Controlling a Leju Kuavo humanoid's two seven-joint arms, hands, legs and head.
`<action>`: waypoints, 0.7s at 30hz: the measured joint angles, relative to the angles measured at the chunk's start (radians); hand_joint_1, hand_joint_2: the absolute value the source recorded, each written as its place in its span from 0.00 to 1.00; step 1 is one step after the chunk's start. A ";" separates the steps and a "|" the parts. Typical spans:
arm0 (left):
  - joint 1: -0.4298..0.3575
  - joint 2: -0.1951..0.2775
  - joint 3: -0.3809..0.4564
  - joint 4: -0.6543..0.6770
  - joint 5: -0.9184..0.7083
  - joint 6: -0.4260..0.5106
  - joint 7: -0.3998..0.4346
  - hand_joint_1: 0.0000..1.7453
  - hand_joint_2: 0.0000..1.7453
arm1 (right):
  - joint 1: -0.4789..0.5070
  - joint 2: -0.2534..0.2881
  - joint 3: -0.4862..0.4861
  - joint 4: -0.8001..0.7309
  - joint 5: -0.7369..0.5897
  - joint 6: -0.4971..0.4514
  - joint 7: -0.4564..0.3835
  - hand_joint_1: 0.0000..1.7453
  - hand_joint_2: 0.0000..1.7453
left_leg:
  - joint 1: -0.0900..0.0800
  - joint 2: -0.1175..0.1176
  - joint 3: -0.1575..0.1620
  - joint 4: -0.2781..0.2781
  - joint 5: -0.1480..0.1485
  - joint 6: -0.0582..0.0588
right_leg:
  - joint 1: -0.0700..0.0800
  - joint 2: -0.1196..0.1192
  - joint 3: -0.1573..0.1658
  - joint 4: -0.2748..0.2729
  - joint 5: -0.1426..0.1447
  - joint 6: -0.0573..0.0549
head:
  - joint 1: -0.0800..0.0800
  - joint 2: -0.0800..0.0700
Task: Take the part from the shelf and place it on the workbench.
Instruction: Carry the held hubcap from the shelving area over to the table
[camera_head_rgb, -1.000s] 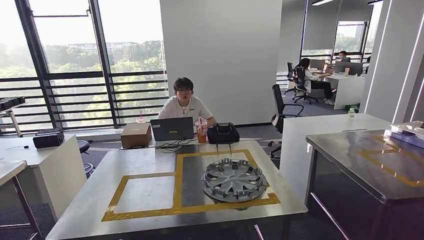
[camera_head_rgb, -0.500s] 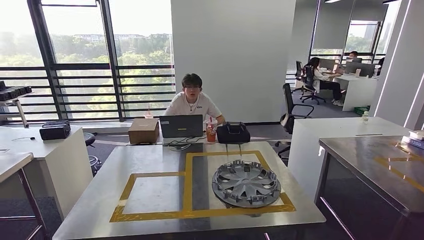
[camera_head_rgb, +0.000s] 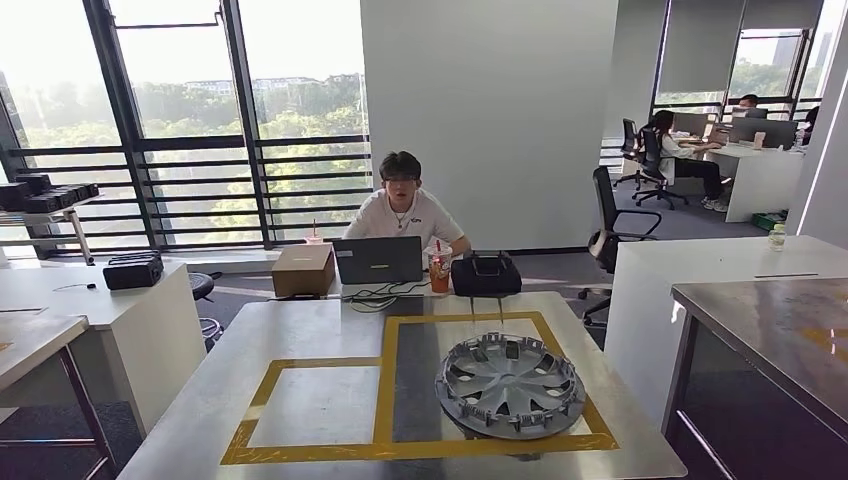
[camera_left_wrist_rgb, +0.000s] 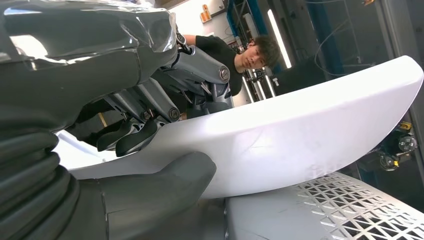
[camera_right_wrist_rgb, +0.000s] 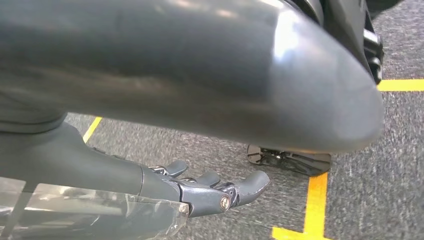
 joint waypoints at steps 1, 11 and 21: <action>0.001 0.000 0.002 -0.001 -0.004 0.000 0.000 1.00 1.00 | 0.000 0.000 0.003 0.000 0.000 0.000 -0.002 0.00 0.00 | 0.000 0.001 0.018 -0.066 0.055 0.004 | 0.001 0.000 0.014 -0.001 -0.009 0.002 | -0.001 0.000; 0.017 -0.001 0.016 -0.018 -0.044 0.005 -0.013 1.00 1.00 | -0.012 -0.012 0.038 0.000 -0.002 0.005 -0.013 0.00 0.00 | -0.010 0.000 0.131 -0.294 0.120 0.055 | 0.008 -0.020 -0.040 0.135 -0.091 0.023 | 0.005 0.000; 0.024 0.009 0.032 -0.020 -0.039 0.007 -0.024 1.00 1.00 | -0.014 -0.029 0.059 -0.004 -0.007 0.002 -0.021 0.00 0.00 | -0.024 -0.012 0.195 -0.279 0.037 0.032 | 0.010 -0.022 -0.060 0.008 0.044 0.027 | 0.009 -0.001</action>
